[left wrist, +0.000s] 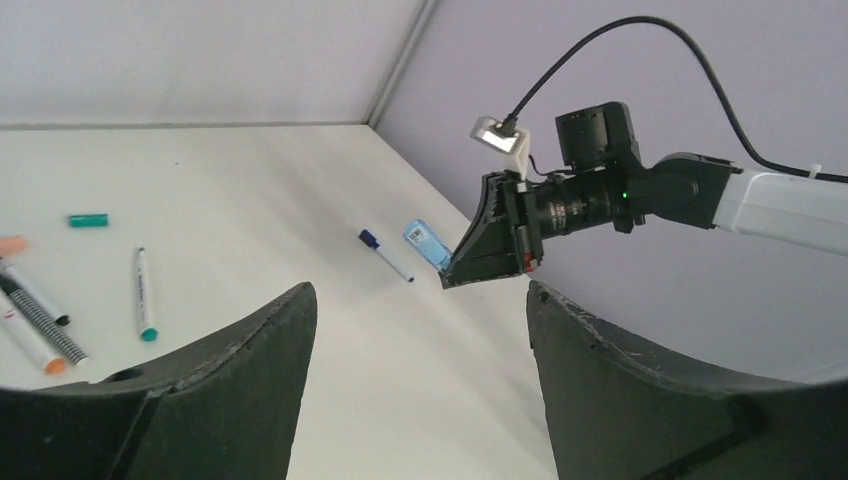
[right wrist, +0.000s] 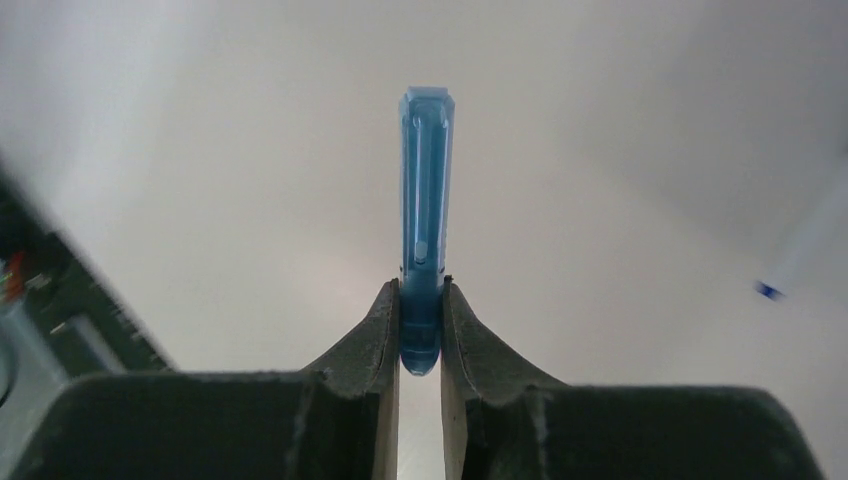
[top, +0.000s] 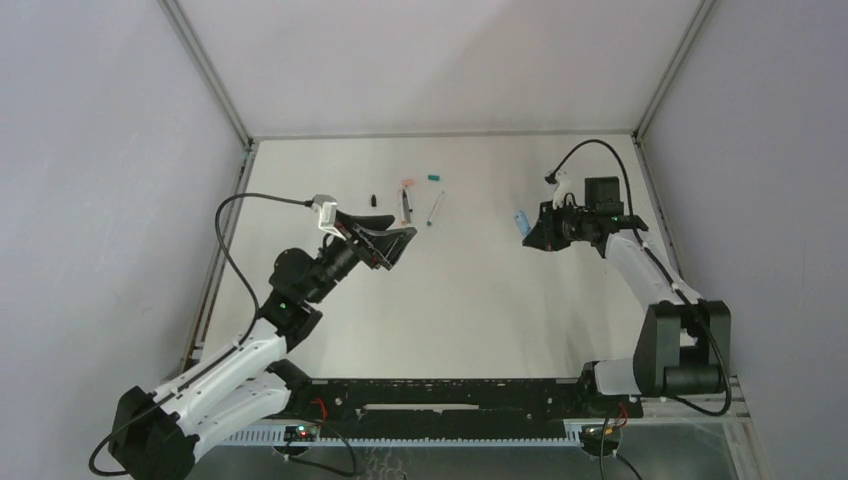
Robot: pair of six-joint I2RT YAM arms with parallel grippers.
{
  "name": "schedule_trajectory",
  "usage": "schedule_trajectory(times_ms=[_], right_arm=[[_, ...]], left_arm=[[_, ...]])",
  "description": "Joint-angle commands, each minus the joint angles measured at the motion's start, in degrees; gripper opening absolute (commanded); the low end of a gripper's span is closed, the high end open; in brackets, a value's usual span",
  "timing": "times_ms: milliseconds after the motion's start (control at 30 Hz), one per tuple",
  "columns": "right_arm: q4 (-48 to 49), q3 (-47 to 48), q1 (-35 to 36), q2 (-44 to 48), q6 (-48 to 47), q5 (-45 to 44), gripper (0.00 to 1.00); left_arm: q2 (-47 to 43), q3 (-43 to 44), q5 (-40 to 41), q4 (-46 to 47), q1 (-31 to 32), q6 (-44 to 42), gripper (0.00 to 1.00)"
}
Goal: Insert the pens into the pen caps
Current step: Place the pen at the center of the board.
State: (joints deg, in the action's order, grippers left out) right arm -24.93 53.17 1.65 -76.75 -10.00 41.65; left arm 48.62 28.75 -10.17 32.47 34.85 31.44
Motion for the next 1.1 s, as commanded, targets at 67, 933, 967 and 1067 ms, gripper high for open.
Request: schedule_trajectory(times_ms=[67, 933, 967, 1067], right_arm=[[2.9, 3.1, -0.3, -9.2, 4.5, -21.0, 0.00], [-0.2, 21.3, -3.3, -34.1, 9.7, -26.5, 0.16], [-0.7, 21.7, -3.5, -33.9, 9.4, -26.4, 0.20], [-1.2, 21.8, -3.8, -32.3, 8.9, -26.4, 0.30]], left_arm=[[-2.6, -1.5, 4.7, 0.0, -0.9, -1.9, 0.80], [-3.7, -1.3, 6.3, -2.1, -1.2, -1.1, 0.81], [-3.8, -1.2, 6.3, -2.2, -1.2, -1.2, 0.80], [-4.0, -0.7, 6.4, -3.0, -1.2, -1.4, 0.80]])
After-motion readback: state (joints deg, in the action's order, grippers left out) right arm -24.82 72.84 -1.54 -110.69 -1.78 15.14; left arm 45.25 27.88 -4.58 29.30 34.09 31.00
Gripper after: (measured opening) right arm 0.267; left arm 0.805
